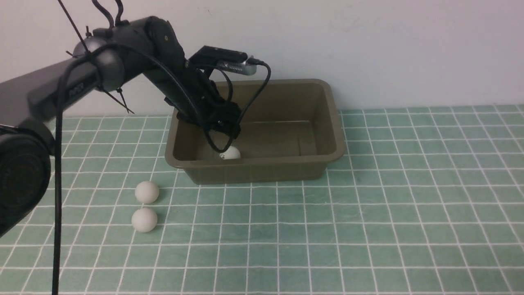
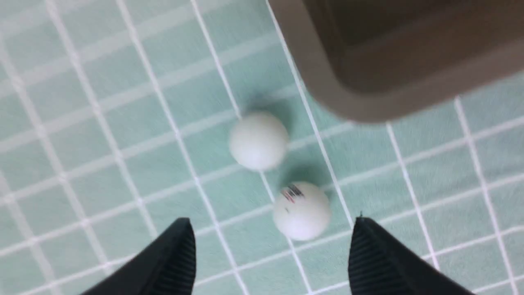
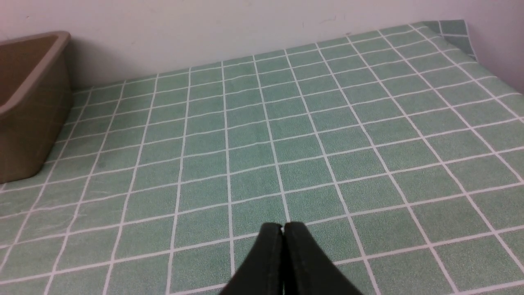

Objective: Put the table tennis balls in the box on the green coffee tablecloth.
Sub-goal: 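Drop the ball into the bin, then reach for and grasp a ping pong ball on the table beside the basket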

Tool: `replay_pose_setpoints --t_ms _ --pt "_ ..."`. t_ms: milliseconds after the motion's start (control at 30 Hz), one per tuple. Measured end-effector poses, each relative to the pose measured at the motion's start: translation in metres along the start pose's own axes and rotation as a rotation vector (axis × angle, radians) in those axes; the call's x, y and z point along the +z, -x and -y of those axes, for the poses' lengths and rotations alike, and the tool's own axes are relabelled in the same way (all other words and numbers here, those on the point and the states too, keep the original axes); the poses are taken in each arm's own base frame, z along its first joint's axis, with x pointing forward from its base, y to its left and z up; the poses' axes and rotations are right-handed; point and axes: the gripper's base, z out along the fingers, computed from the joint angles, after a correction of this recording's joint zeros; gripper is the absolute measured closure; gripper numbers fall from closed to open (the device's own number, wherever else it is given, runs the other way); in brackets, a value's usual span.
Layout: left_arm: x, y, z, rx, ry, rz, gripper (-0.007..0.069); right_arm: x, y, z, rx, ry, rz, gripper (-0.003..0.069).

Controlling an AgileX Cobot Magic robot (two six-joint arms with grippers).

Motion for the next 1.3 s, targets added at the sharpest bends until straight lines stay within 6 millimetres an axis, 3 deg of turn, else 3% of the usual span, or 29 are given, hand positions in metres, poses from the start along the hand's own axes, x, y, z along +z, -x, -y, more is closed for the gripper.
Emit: replay_pose_setpoints --t_ms 200,400,767,900,1000,1100,1300 --pt "0.056 -0.02 0.004 -0.008 0.001 0.016 0.0178 0.0 0.0 0.0 0.0 0.0 0.0 0.0669" --pt "0.081 -0.022 0.003 -0.01 0.018 0.082 0.0178 0.0 0.0 0.0 0.0 0.0 0.0 0.0669" --pt "0.131 -0.021 0.001 0.004 0.021 0.015 0.0178 0.0 0.0 0.0 0.0 0.0 0.0 0.0669" --pt "0.137 -0.019 0.0 0.0 0.024 0.029 0.0195 0.0 0.0 0.0 0.0 0.0 0.0 0.0669" --pt "0.137 -0.019 -0.001 0.002 0.032 0.033 0.0273 0.0 0.0 0.0 0.0 0.0 0.0 0.0669" --pt "0.135 -0.021 -0.002 0.007 0.046 -0.004 0.0272 0.0 0.0 0.0 0.0 0.0 0.0 0.0669" --pt "0.106 -0.013 -0.016 0.055 0.154 -0.13 0.0272 0.0 0.0 0.0 0.0 0.0 0.0 0.0669"
